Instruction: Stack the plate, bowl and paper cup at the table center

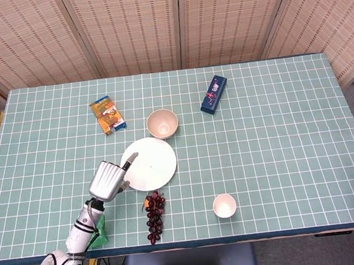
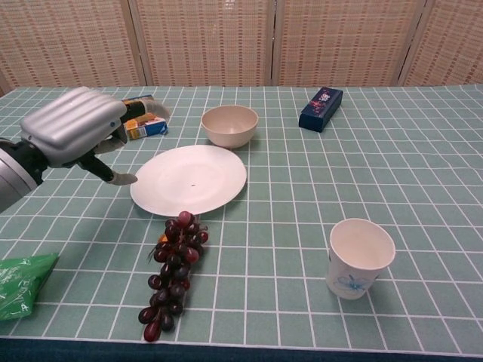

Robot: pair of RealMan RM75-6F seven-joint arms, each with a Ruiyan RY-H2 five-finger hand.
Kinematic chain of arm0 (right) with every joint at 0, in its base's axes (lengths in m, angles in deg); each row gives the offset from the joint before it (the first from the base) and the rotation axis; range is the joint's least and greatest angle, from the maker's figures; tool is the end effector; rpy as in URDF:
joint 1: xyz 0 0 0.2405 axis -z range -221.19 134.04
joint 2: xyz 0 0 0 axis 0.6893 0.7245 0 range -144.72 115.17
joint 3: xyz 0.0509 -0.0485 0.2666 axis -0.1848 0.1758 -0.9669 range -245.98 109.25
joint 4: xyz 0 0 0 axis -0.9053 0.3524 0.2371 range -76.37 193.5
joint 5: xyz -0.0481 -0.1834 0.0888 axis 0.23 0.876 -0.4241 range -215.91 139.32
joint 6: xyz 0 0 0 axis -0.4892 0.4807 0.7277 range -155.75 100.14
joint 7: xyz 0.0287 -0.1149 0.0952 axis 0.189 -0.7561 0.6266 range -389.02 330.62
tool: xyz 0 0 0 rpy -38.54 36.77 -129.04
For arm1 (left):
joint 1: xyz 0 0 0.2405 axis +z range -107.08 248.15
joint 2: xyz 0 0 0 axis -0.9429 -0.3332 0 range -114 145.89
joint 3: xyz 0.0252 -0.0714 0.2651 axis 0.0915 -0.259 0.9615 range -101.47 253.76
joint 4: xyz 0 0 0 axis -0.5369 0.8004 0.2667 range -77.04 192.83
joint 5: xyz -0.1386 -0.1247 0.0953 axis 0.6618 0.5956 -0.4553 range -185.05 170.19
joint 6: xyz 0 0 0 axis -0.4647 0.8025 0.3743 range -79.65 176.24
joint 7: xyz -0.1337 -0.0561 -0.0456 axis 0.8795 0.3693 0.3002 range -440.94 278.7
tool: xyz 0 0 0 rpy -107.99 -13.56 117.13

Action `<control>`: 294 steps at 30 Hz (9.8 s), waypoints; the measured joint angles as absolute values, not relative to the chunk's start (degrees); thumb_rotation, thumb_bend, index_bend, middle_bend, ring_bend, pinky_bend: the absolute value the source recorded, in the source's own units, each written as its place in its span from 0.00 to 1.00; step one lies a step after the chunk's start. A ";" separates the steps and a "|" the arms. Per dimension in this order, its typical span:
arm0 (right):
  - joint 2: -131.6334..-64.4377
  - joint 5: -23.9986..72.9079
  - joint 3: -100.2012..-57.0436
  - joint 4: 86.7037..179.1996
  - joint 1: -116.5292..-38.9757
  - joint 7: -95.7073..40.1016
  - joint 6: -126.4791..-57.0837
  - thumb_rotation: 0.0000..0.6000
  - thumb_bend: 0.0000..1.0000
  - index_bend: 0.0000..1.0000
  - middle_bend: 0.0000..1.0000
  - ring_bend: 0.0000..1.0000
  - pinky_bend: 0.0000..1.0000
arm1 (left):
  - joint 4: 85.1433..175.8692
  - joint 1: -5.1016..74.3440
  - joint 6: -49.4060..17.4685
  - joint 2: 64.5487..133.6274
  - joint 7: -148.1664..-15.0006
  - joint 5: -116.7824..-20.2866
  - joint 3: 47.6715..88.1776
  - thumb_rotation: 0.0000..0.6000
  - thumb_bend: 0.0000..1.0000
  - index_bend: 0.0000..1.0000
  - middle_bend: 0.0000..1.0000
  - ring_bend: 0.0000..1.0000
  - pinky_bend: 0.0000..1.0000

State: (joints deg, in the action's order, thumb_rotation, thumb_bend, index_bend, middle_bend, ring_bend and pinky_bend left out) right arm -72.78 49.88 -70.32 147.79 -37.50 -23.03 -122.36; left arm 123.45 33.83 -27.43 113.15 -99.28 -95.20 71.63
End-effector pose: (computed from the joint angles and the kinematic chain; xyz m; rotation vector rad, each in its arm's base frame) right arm -0.3567 -0.1210 0.2278 1.2599 -0.8392 0.8368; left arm -0.1855 0.3431 -0.0160 -1.8027 -0.3975 -1.0691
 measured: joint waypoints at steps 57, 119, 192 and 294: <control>-70.87 51.80 -78.28 155.54 -73.44 -34.33 -82.27 1.00 0.34 0.23 0.23 0.10 0.21 | 154.81 58.71 -40.31 82.68 -99.84 -86.95 72.31 1.00 0.00 0.18 0.36 0.36 0.45; -124.90 31.68 -82.10 92.34 -115.11 -41.78 -56.03 1.00 0.33 0.39 0.25 0.10 0.21 | 158.46 67.00 -44.74 76.20 -94.01 -90.99 71.71 1.00 0.00 0.20 0.34 0.36 0.45; -116.00 40.31 -77.44 119.42 -111.75 -46.41 -65.86 1.00 0.42 0.61 0.37 0.18 0.21 | 160.07 69.00 -45.94 75.48 -94.99 -94.15 71.46 1.00 0.00 0.19 0.31 0.36 0.45; -86.53 61.79 -61.81 151.50 -87.93 -34.35 -76.14 1.00 0.25 0.36 0.32 0.24 0.54 | 161.66 66.66 -39.26 73.74 -100.63 -91.58 73.15 1.00 0.00 0.19 0.29 0.35 0.45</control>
State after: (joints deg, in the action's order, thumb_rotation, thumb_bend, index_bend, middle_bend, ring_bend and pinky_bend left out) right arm -86.53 61.79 -61.81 151.50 -87.93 -34.35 -76.14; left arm 161.66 66.66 -39.26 73.74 -100.63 -91.58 73.15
